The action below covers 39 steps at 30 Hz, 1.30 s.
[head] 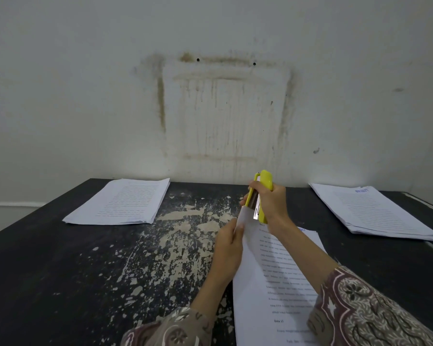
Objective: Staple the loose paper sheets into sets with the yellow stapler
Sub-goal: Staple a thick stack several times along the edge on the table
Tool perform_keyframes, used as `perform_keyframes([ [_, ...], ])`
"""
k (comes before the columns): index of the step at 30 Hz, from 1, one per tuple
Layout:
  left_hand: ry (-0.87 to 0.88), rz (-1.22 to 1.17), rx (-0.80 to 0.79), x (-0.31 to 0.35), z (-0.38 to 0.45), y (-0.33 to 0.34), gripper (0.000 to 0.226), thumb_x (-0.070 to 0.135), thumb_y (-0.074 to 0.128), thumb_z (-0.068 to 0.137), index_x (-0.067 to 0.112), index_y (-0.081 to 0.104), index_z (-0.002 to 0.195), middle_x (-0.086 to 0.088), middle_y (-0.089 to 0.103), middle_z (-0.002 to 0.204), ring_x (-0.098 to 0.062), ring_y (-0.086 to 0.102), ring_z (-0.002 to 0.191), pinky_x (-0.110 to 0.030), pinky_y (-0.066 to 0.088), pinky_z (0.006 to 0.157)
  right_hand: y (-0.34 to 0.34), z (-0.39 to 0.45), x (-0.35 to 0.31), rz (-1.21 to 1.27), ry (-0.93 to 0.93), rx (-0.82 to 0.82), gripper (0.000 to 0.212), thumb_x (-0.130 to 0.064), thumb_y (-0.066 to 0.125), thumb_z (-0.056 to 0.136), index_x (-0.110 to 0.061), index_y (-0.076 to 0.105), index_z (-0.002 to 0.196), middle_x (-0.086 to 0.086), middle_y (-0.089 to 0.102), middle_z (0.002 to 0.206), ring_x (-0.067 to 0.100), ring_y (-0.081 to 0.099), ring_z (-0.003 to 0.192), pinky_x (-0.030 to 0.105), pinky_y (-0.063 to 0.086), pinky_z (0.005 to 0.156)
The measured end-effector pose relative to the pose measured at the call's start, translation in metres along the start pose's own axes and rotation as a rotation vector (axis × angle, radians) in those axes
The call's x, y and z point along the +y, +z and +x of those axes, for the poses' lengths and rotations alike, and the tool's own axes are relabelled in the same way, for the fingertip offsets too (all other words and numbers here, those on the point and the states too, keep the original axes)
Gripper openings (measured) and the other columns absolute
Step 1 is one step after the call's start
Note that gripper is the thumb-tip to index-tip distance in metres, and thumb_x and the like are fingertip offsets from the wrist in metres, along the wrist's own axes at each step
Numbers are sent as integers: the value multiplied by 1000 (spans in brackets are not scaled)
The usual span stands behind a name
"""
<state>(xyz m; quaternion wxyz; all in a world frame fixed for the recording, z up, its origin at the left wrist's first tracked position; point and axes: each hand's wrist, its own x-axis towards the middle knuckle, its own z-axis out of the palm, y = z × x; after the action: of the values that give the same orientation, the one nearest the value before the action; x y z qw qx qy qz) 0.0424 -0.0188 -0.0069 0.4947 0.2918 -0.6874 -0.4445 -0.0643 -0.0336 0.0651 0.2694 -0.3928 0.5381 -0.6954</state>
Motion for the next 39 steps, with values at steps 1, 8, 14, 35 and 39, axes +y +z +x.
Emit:
perform_keyframes([
  [1, 11, 16, 20, 0, 1, -1, 33, 15, 40, 98, 21, 45, 67, 4, 45, 61, -3, 40, 48, -15, 32, 47, -2, 1, -1, 28, 0, 14, 17, -12, 62, 84, 4, 59, 76, 15, 61, 55, 22, 62, 44, 30, 55, 53],
  [8, 31, 29, 109, -5, 3, -1, 25, 13, 46, 95, -4, 52, 79, -16, 50, 68, -13, 41, 57, -20, 33, 50, -24, 1, -5, 134, -59, 143, 15, -14, 61, 86, -6, 59, 73, 0, 64, 49, 12, 63, 46, 23, 54, 48],
  [14, 2, 10, 193, -2, 4, -5, 23, 12, 49, 94, 10, 53, 71, 1, 49, 61, -6, 39, 50, -14, 31, 44, -64, 5, -4, 25, 84, 150, 34, -38, 57, 83, -5, 59, 75, 24, 55, 74, 25, 53, 70, 37, 45, 70],
  [35, 165, 269, 308, 3, 1, -8, 29, 12, 57, 89, 13, 49, 61, 7, 43, 51, -5, 36, 48, -12, 29, 46, -168, -10, 41, -1528, 147, 48, 57, -56, 41, 90, -10, 46, 124, 16, 46, 128, 30, 43, 119, 37, 38, 96],
  [39, 262, 415, 310, 3, -1, -5, 13, 11, 63, 85, 6, 62, 73, 5, 54, 52, -8, 44, 47, -16, 37, 46, -163, -13, 37, -1632, 45, 106, 53, -55, 37, 91, -12, 47, 120, 13, 47, 126, 26, 43, 116, 33, 36, 95],
])
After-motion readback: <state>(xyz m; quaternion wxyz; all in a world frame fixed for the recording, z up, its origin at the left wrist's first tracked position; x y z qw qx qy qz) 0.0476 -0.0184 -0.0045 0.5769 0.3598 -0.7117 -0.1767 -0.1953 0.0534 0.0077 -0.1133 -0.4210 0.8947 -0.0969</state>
